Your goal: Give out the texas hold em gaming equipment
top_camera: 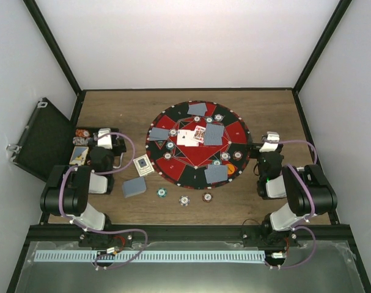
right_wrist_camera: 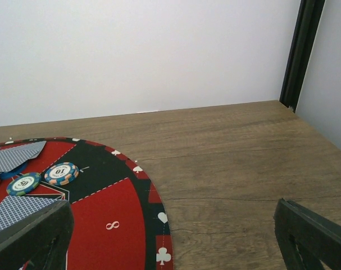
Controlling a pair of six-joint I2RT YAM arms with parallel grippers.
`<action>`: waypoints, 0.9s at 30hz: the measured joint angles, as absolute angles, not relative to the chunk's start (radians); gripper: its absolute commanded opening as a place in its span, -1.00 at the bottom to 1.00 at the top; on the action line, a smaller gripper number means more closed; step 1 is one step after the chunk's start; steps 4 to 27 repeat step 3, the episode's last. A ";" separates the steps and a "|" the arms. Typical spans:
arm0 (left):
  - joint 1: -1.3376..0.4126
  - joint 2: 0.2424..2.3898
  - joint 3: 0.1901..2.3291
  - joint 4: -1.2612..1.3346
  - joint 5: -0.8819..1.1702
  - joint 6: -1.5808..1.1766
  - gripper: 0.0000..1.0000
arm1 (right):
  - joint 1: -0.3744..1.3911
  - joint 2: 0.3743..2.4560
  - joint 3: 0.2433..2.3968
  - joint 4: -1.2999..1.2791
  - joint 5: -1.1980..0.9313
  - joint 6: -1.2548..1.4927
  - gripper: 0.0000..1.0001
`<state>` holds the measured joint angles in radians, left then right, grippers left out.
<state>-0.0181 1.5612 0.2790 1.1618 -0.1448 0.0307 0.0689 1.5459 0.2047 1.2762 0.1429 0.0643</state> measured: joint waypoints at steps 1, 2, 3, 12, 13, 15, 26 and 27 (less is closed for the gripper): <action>-0.017 1.561 0.279 1.158 -0.145 0.030 1.00 | 0.070 1.546 0.205 1.277 0.144 0.064 1.00; -0.016 1.561 0.279 1.156 -0.144 0.030 1.00 | 0.070 1.546 0.205 1.277 0.146 0.064 1.00; -0.015 1.561 0.279 1.154 -0.144 0.030 1.00 | 0.071 1.546 0.205 1.277 0.147 0.064 1.00; -0.015 1.561 0.279 1.154 -0.144 0.030 1.00 | 0.071 1.546 0.205 1.277 0.147 0.064 1.00; -0.015 1.561 0.279 1.154 -0.144 0.030 1.00 | 0.071 1.546 0.205 1.277 0.147 0.064 1.00; -0.015 1.561 0.279 1.154 -0.144 0.030 1.00 | 0.071 1.546 0.205 1.277 0.147 0.064 1.00; -0.015 1.561 0.279 1.154 -0.144 0.030 1.00 | 0.071 1.546 0.205 1.277 0.147 0.064 1.00; -0.015 1.561 0.279 1.154 -0.144 0.030 1.00 | 0.071 1.546 0.205 1.277 0.147 0.064 1.00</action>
